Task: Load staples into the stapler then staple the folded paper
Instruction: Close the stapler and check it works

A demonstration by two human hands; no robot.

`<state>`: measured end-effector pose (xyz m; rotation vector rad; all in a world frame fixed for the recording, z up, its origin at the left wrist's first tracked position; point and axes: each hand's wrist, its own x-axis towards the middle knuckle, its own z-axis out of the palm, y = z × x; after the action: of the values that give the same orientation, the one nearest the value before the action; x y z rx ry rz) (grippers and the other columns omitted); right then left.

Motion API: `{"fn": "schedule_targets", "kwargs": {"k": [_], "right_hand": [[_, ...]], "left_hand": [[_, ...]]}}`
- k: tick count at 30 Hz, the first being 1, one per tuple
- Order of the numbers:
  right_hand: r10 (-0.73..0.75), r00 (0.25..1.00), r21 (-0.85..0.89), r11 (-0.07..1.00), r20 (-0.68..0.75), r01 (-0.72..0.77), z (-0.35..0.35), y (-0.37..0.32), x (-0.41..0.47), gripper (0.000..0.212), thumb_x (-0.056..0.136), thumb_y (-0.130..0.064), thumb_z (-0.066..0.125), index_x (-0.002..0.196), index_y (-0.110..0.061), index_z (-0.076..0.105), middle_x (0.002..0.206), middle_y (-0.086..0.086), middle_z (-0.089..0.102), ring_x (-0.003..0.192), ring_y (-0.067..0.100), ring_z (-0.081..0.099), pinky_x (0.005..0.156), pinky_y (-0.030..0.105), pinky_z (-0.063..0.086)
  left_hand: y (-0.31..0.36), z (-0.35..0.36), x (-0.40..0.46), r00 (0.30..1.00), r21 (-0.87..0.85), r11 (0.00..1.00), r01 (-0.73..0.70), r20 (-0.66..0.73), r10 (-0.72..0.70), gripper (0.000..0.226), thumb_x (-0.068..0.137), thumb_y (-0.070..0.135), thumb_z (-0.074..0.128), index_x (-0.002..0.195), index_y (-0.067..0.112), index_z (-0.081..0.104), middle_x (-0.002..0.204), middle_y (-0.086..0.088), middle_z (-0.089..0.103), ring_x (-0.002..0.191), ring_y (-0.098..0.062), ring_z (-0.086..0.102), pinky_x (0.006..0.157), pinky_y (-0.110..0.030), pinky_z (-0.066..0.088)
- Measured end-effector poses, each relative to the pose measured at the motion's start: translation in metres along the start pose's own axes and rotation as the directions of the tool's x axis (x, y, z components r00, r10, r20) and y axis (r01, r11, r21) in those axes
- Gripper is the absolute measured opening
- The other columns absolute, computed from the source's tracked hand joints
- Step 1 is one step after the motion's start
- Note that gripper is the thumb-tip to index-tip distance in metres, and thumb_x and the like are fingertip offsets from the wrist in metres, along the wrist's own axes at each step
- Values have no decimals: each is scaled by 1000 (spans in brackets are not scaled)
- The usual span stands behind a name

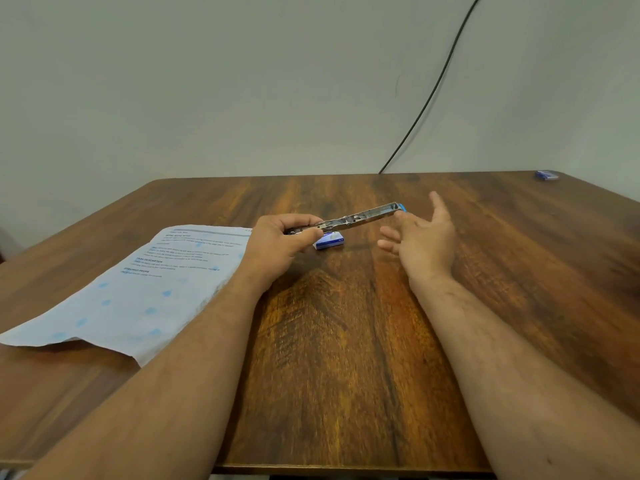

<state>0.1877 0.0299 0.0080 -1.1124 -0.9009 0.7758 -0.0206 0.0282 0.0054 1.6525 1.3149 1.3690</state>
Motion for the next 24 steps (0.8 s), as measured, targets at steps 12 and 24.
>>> {"fn": "schedule_targets", "kwargs": {"k": [12,24], "right_hand": [[-123,945,4,992,303,128,9,2,-3,24,97,-20,66,113,-37,70,103,-8,77,98,11,71,78,32,59],[-146,853,-111,967,500,230,12,13,-5,36,86,-7,76,120,-19,73,106,-6,75,78,6,72,64,27,61]], "left_hand": [[3,10,-2,996,40,996,-85,39,83,13,90,20,74,97,30,78,98,7,75,92,-15,66,76,-24,56],[1,12,-2,989,-143,985,-91,104,106,28,83,3,78,108,9,64,95,-9,77,86,-24,76,74,-35,64]]}}
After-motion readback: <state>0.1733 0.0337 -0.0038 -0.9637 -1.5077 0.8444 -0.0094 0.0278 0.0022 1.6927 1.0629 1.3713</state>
